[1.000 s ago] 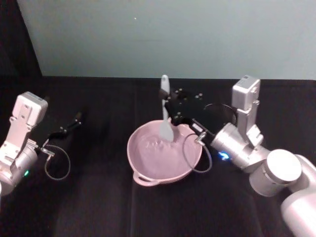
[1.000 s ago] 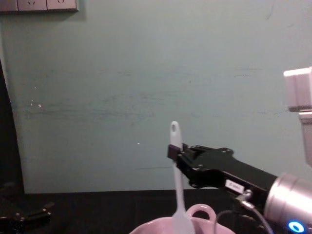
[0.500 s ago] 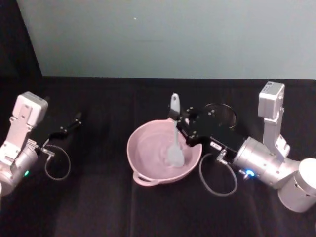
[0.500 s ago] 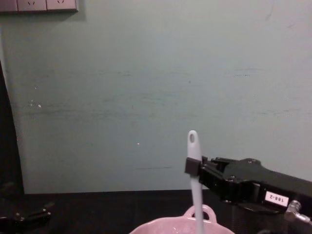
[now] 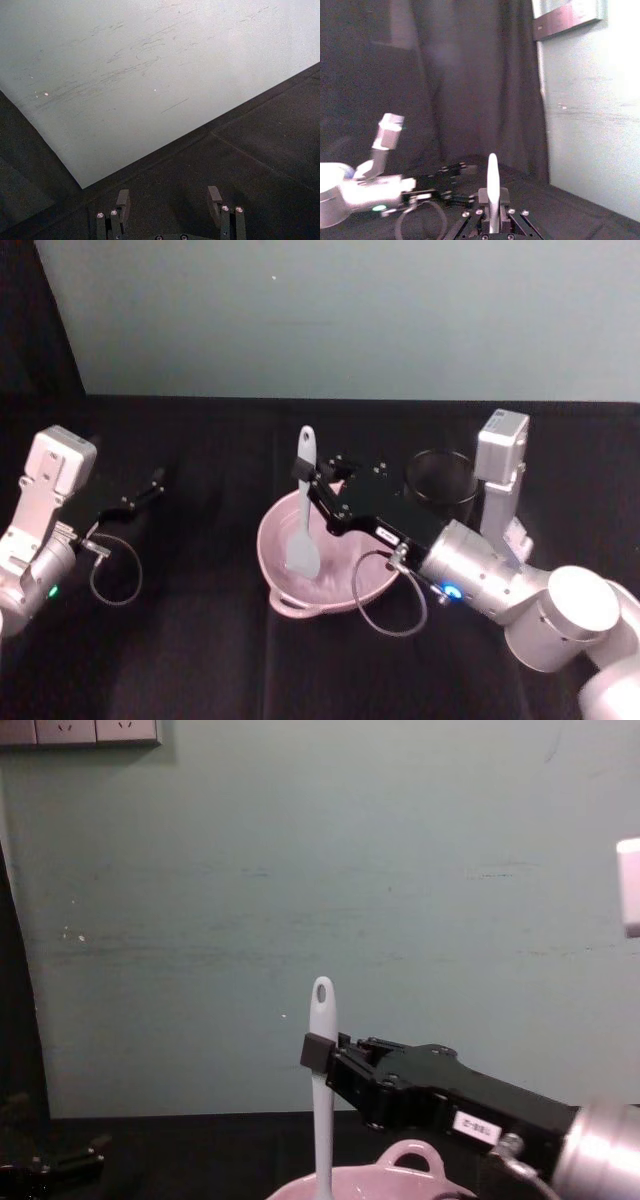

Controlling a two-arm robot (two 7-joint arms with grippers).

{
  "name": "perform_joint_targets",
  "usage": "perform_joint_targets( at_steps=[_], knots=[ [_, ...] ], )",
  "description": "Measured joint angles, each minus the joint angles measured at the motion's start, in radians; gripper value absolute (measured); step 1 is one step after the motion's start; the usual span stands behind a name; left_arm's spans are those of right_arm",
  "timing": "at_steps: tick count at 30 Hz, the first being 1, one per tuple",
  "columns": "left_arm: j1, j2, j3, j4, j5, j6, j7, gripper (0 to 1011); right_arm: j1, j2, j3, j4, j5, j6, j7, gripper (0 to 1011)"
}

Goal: Use the one hand to pick up the spoon and stir the clear water in the bowl.

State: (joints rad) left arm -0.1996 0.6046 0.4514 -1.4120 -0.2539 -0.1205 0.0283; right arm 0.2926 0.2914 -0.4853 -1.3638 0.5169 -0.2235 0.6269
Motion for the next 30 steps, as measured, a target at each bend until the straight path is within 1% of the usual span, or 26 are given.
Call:
perform_joint_targets(
  at_steps=[4,5,8,12,15,17,19,20,21,22,23,26,27,29,30],
  knots=[
    [0.0,0.0,0.0,0.0,0.0,0.0,0.0,1011,0.028,-0.031,0.001,0.056,-0.033,-0.043,-0.034,116],
    [0.0,0.0,0.0,0.0,0.0,0.0,0.0,1011,0.04,-0.045,0.005,0.084,-0.053,-0.068,-0.052,116],
    [0.0,0.0,0.0,0.0,0.0,0.0,0.0,1011,0.059,-0.066,0.02,0.133,-0.088,-0.118,-0.083,116],
    [0.0,0.0,0.0,0.0,0.0,0.0,0.0,1011,0.072,-0.074,0.046,0.173,-0.122,-0.158,-0.119,116],
    [0.0,0.0,0.0,0.0,0.0,0.0,0.0,1011,0.074,-0.073,0.062,0.184,-0.135,-0.17,-0.134,116],
    [0.0,0.0,0.0,0.0,0.0,0.0,0.0,1011,0.072,-0.06,0.083,0.181,-0.139,-0.17,-0.139,116],
    [0.0,0.0,0.0,0.0,0.0,0.0,0.0,1011,0.065,-0.052,0.089,0.171,-0.139,-0.164,-0.137,116],
    [0.0,0.0,0.0,0.0,0.0,0.0,0.0,1011,0.055,-0.039,0.094,0.155,-0.138,-0.153,-0.131,116],
    [0.0,0.0,0.0,0.0,0.0,0.0,0.0,1011,0.055,-0.039,0.094,0.155,-0.138,-0.153,-0.131,116],
    [0.0,0.0,0.0,0.0,0.0,0.0,0.0,1011,0.039,-0.023,0.1,0.13,-0.135,-0.137,-0.118,116],
    [0.0,0.0,0.0,0.0,0.0,0.0,0.0,1011,0.022,-0.007,0.106,0.104,-0.125,-0.117,-0.103,116],
    [0.0,0.0,0.0,0.0,0.0,0.0,0.0,1011,-0.008,0.016,0.111,0.058,-0.105,-0.085,-0.078,116],
    [0.0,0.0,0.0,0.0,0.0,0.0,0.0,1011,-0.025,0.03,0.112,0.028,-0.087,-0.063,-0.059,116],
    [0.0,0.0,0.0,0.0,0.0,0.0,0.0,1011,-0.041,0.043,0.112,0.001,-0.07,-0.043,-0.042,116],
    [0.0,0.0,0.0,0.0,0.0,0.0,0.0,1011,-0.054,0.053,0.109,-0.025,-0.054,-0.025,-0.028,116]
  ],
)
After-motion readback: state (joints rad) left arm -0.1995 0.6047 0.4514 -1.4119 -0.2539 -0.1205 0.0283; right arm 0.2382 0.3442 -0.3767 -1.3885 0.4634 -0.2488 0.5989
